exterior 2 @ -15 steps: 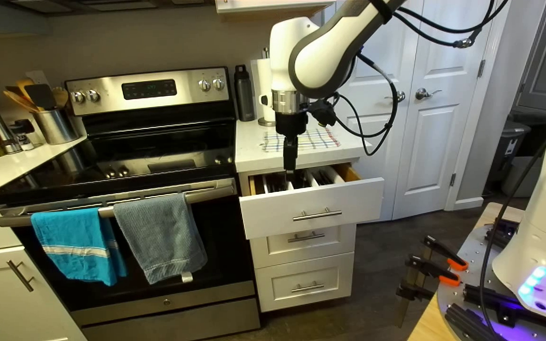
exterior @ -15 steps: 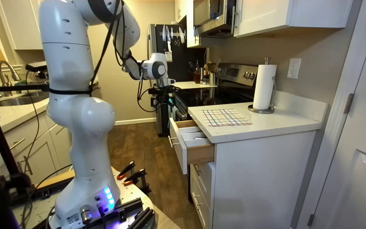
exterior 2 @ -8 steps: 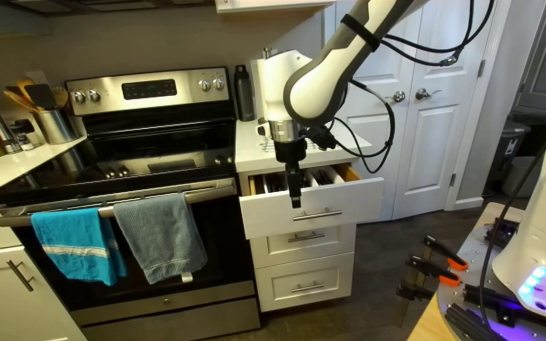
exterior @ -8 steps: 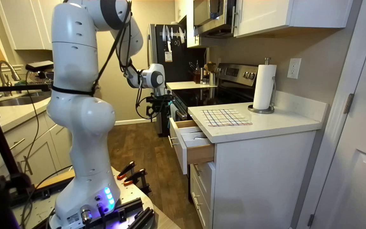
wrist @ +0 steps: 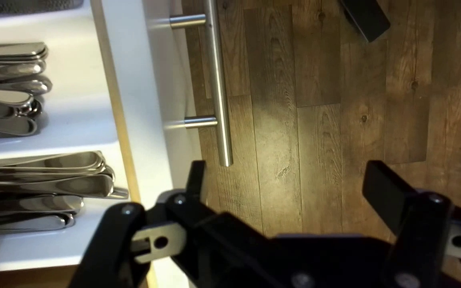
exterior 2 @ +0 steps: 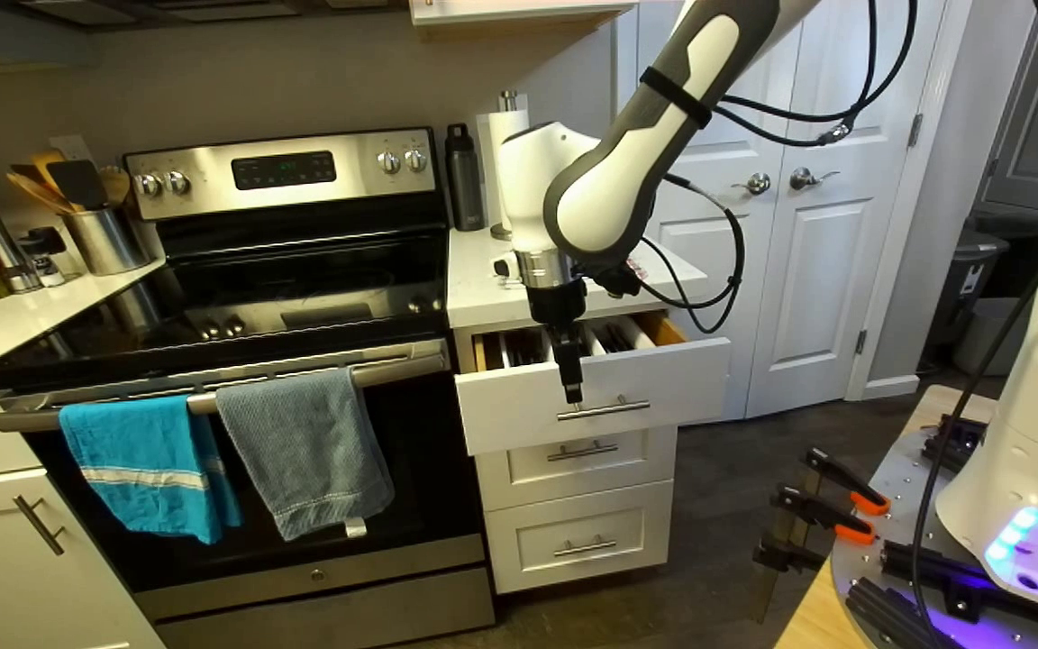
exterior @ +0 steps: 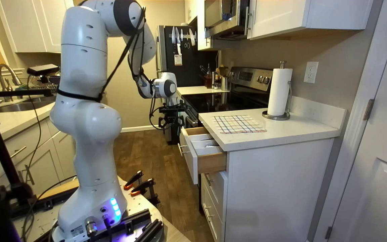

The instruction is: Push the drawer closed

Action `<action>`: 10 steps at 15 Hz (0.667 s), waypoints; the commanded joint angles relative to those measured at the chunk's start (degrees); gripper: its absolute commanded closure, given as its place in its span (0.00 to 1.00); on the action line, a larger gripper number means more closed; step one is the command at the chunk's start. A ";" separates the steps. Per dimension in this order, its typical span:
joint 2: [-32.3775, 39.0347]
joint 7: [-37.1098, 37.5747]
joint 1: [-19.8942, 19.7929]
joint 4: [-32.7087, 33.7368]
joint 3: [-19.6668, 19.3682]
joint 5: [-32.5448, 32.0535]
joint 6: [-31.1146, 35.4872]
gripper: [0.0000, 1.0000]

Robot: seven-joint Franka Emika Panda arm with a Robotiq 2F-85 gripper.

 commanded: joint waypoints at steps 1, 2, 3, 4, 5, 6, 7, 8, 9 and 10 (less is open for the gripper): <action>0.37 0.14 -0.79 0.12 0.49 -0.58 -0.16 0.00; 0.66 0.15 -0.85 0.18 0.38 -0.81 -0.16 0.00; 0.80 0.15 -0.86 0.24 0.35 -0.89 -0.16 0.00; 0.83 0.15 -0.85 0.27 0.35 -0.91 -0.16 0.00; 0.83 0.15 -0.85 0.31 0.36 -0.92 -0.16 0.00; 0.83 0.15 -0.85 0.34 0.35 -0.92 -0.16 0.00; 0.83 0.15 -0.85 0.35 0.35 -0.92 -0.16 0.00; 0.83 0.15 -0.85 0.35 0.36 -0.92 -0.16 0.00; -0.47 -0.05 -1.44 -0.77 0.06 -0.58 0.51 0.00; -0.51 -0.26 -1.56 -0.88 0.18 -0.19 0.87 0.00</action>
